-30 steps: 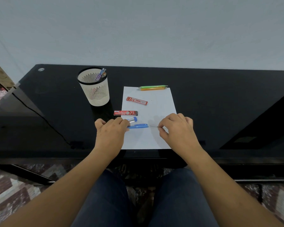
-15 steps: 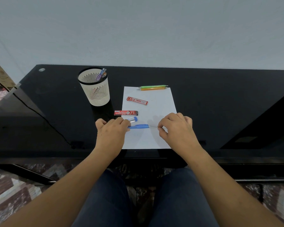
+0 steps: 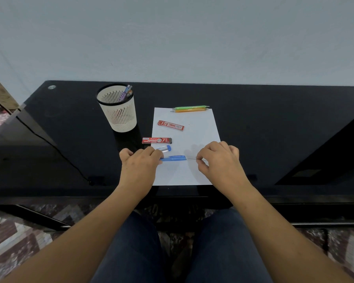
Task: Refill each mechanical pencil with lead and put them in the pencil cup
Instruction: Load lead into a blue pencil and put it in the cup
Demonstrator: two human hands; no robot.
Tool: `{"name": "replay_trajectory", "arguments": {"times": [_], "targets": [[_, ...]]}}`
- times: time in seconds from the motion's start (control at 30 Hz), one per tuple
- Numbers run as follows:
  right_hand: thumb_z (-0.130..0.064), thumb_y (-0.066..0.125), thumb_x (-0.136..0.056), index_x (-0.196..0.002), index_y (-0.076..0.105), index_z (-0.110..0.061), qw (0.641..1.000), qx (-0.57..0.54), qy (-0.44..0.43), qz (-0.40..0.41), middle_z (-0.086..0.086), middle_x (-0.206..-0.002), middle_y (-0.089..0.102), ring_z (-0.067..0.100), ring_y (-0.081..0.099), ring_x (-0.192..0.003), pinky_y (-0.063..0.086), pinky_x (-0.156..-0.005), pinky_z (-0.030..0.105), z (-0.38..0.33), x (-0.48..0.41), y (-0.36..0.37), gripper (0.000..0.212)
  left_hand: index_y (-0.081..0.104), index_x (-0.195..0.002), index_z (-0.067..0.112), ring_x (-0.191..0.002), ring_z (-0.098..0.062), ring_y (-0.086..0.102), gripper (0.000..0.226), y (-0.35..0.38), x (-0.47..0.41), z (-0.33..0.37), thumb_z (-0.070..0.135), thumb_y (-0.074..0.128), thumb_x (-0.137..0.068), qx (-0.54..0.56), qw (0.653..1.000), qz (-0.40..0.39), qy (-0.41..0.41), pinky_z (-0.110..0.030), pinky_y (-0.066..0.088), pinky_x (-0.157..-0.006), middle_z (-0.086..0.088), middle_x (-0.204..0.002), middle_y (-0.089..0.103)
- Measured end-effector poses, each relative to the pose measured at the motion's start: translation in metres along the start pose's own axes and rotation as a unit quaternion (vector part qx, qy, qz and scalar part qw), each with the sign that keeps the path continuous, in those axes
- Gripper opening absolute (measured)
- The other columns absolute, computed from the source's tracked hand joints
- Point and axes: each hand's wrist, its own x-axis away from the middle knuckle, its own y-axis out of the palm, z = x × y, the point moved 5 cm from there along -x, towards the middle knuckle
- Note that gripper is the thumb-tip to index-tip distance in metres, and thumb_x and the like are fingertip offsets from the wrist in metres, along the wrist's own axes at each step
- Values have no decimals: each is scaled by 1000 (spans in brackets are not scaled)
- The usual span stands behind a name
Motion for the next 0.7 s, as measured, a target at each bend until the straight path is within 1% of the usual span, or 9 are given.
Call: {"name": "replay_trajectory", "arguments": {"times": [0.17, 0.37, 0.5, 0.7], "targets": [[-28, 50, -96, -107, 67, -25, 1000, -4, -8, -7, -6, -111, 59, 13, 48, -105, 26, -97, 31, -3, -1, -2, 21, 64, -106, 27, -75, -15, 56, 13, -1, 0, 1, 24, 57, -96, -1, 1000, 12, 9, -35, 18, -79, 7, -94, 63], [-28, 49, -96, -107, 66, -25, 1000, 0, -10, -8, -7, -111, 59, 13, 48, -106, 25, -98, 32, -3, -1, -2, 20, 58, -117, 30, -90, -13, 55, 20, -3, -1, 3, 26, 49, -100, -2, 1000, -12, 6, -34, 15, -82, 9, -109, 61], [-28, 49, -96, -108, 66, -26, 1000, 1, -14, -26, -7, -114, 58, 13, 47, -109, 25, -101, 33, -4, -1, -1, 21, 60, -117, 30, -91, -14, 55, 20, -6, 1, 2, 26, 50, -99, -6, 1000, -1, -1, -34, 16, -83, 8, -108, 61], [-29, 46, -97, -110, 65, -26, 999, 11, -20, -44, -7, -117, 55, 12, 45, -111, 23, -103, 33, -5, -1, -1, 23, 55, -121, 31, -98, -13, 53, 22, -8, 0, 4, 27, 47, -101, 1, 1000, -18, -4, -35, 16, -87, 9, -115, 59]]}}
